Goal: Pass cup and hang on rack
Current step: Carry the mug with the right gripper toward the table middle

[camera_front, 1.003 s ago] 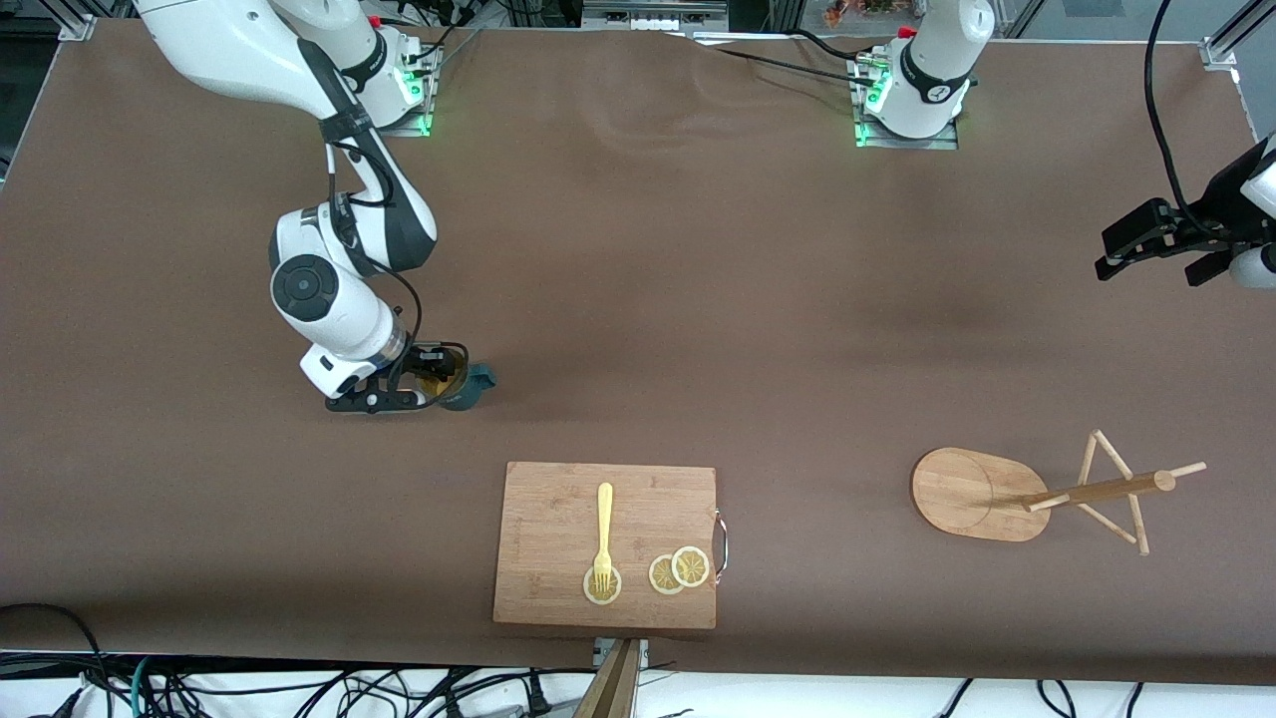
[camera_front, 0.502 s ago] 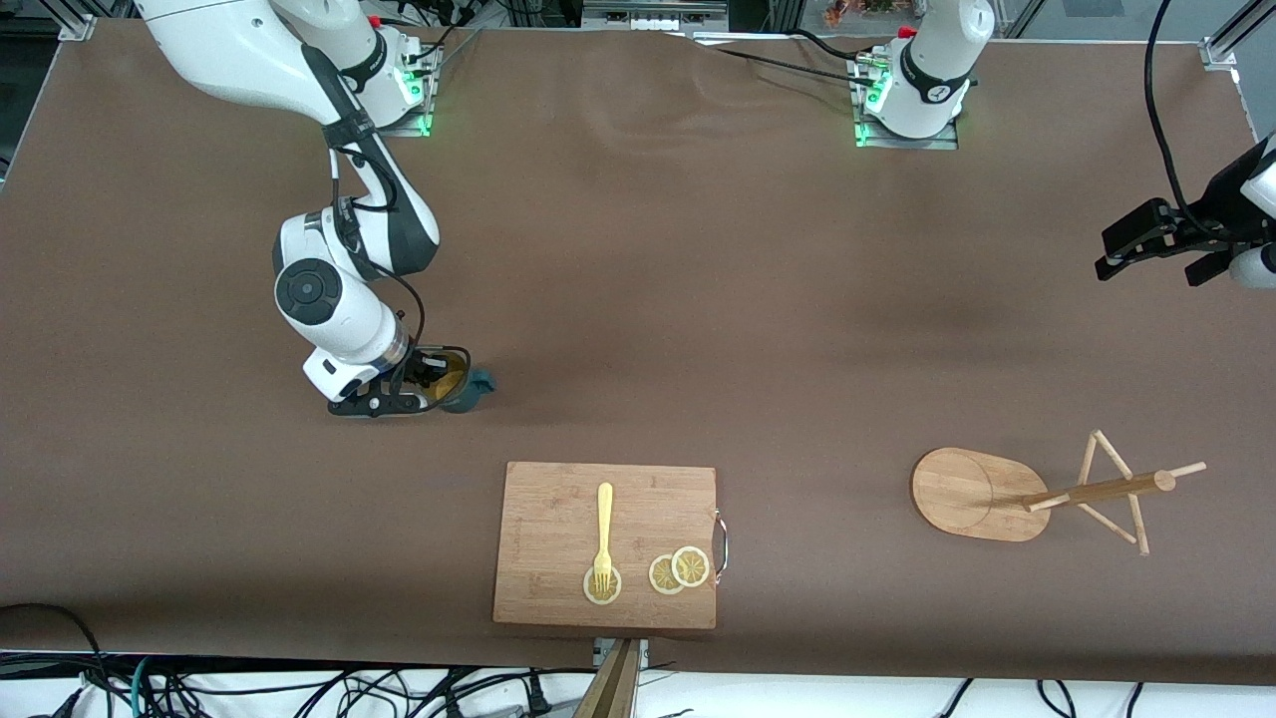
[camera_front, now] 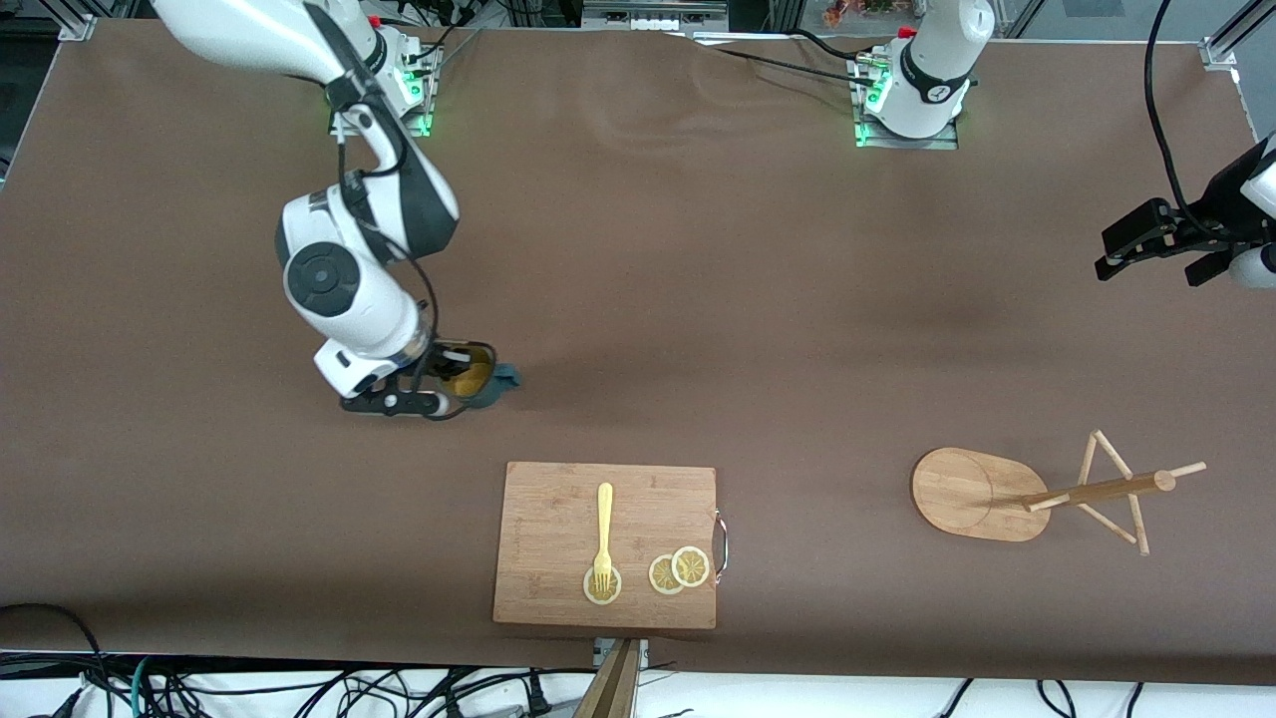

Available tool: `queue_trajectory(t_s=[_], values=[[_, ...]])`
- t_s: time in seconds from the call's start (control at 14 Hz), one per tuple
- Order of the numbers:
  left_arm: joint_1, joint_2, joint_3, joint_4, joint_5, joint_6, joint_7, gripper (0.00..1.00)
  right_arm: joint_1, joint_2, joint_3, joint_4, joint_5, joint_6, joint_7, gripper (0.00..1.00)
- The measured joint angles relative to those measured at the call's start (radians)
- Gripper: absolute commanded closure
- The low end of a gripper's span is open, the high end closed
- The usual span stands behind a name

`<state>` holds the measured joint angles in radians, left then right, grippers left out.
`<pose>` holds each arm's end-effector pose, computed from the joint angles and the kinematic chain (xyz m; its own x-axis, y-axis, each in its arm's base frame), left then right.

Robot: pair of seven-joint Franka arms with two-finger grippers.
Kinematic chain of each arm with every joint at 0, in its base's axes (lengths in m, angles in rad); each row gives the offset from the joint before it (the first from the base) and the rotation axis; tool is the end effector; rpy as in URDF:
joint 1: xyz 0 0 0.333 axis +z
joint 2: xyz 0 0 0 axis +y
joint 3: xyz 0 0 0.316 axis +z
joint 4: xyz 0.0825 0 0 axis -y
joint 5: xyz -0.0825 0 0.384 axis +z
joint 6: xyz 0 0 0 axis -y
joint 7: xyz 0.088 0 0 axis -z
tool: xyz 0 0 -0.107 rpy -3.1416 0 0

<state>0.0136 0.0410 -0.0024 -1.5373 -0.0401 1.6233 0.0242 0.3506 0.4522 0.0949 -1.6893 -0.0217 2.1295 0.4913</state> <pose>0.5727 0.0023 0.6221 0.9989 -0.0109 0.0459 -0.0127 -0.9992 0.0391 0.6048 0.2806 0.3363 0.9989 -0.0433 -0.0196 -0.0436 -0.9989 -0.0157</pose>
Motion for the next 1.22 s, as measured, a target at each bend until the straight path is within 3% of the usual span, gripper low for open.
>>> queue_trajectory(t_s=[0.21,0.57,1.0,1.07,1.22], values=[[0.000,0.000,0.000,0.000,0.000,0.000,0.000,0.00,0.142,0.043,0.007,0.097,0.037,-0.021,0.102,1.00],[0.000,0.000,0.000,0.000,0.000,0.000,0.000,0.00,0.328,0.209,0.006,0.263,0.032,-0.015,0.273,1.00],[0.000,0.001,0.000,0.000,0.000,0.000,0.000,0.00,0.419,0.343,0.003,0.324,-0.015,0.089,0.368,0.97],[0.000,0.002,0.000,0.000,0.000,0.000,0.000,0.00,0.422,0.351,0.002,0.325,-0.016,0.099,0.369,0.56],[0.000,0.005,0.000,0.000,0.000,0.000,0.000,0.00,0.423,0.354,-0.001,0.330,-0.016,0.102,0.369,0.00]])
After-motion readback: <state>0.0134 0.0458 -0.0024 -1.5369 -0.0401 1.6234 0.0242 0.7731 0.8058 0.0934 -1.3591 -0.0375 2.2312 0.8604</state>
